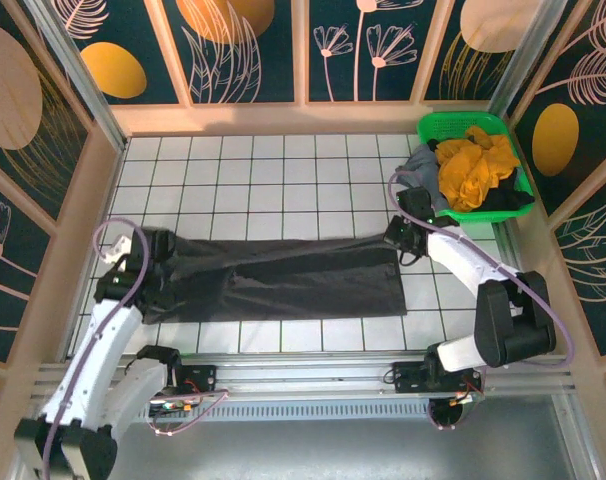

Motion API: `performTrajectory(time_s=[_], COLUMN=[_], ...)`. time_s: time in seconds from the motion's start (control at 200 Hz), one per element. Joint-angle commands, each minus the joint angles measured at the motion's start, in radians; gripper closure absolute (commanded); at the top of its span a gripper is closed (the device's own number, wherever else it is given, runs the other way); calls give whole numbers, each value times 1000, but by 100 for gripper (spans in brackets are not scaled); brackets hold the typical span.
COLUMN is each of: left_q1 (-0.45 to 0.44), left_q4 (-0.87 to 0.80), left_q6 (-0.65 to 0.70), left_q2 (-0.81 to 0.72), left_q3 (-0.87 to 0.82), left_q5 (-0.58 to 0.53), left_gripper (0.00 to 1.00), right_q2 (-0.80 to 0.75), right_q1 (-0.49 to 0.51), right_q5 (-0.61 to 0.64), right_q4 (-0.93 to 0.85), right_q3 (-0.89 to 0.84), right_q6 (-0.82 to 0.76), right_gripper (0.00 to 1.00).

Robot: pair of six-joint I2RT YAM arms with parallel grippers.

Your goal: Fold and stack the t-shirts

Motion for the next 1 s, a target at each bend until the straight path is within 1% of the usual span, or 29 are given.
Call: performTrajectory(time_s=[0.0, 0.105, 0.24, 0.28, 0.566, 0.591, 0.596, 0.616, 0.696, 0.761, 0.796, 0.876, 0.961, 0.996], left_q1=[-1, -1, 0, -1, -1, 0, -1, -1, -1, -1, -1, -1, -1, -1], left_q4=[-49, -51, -85, -121, -190, -198, -199, -208, -228, -230, -229, -214, -191, -186], left_q6=[-158, -201, -243, -246, -253, -256, -256, -259, -266, -269, -272, -273, -266, -266], left_q2=[-20, -23, -33, -36, -25, -24, -24, -22, -25, -27, -25, -16, -1, 6], left_q3=[-66, -78, -62, -60, -29, -28, -28, -28, -33, -47, -57, -80, -99, -101], left_q5=[-5, 8, -25, -31, -75, -80, -81, -86, -100, -101, -100, -90, -78, -77], left_gripper=[100, 100, 100, 100, 100, 100, 100, 100, 100, 100, 100, 100, 96, 95], right_q2=[12, 28, 40, 36, -66, -78, -81, -91, -139, -162, -166, -151, -114, -95], right_q1=[-16, -24, -26, -26, -27, -27, -27, -28, -36, -41, -42, -44, -43, -40], right_q5=[-7, -9, 4, 8, 6, 13, 14, 19, 25, 19, 11, -24, -57, -94], right_q4=[13, 15, -3, -11, -89, -99, -101, -109, -122, -118, -115, -101, -80, -72], right_q3=[-48, -42, -17, -11, -31, -39, -40, -47, -80, -94, -95, -87, -67, -55], right_q6=[15, 16, 12, 11, 7, 13, 13, 19, 38, 57, 67, 97, 134, 152], right_gripper=[100, 100, 100, 100, 100, 96, 93, 88, 71, 62, 61, 60, 60, 61])
